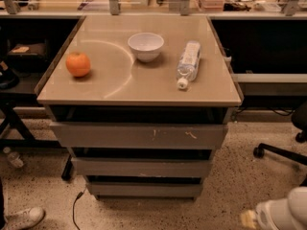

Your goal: Close middle drawer

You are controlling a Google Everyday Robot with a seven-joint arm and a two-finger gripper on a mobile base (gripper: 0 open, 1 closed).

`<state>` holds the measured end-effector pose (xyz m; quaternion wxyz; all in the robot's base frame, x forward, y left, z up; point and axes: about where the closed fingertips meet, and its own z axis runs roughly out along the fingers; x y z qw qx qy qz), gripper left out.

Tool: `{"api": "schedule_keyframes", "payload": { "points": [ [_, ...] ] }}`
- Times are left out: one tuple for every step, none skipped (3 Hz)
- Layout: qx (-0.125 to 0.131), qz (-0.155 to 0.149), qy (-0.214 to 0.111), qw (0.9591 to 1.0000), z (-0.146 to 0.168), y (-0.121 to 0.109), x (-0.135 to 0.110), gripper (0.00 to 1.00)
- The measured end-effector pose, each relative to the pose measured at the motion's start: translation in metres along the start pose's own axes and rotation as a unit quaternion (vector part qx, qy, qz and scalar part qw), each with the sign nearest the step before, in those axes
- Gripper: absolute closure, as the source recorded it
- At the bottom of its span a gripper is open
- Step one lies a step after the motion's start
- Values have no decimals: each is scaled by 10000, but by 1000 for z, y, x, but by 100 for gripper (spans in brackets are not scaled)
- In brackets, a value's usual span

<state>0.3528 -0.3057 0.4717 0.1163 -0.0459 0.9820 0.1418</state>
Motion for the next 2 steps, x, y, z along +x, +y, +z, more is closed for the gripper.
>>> {"api": "schedule_keyframes", "payload": {
  "points": [
    [256, 361, 768, 9961, -69, -6, 110, 100],
    [302, 301, 922, 9948, -101, 5, 122, 82]
  ]
}}
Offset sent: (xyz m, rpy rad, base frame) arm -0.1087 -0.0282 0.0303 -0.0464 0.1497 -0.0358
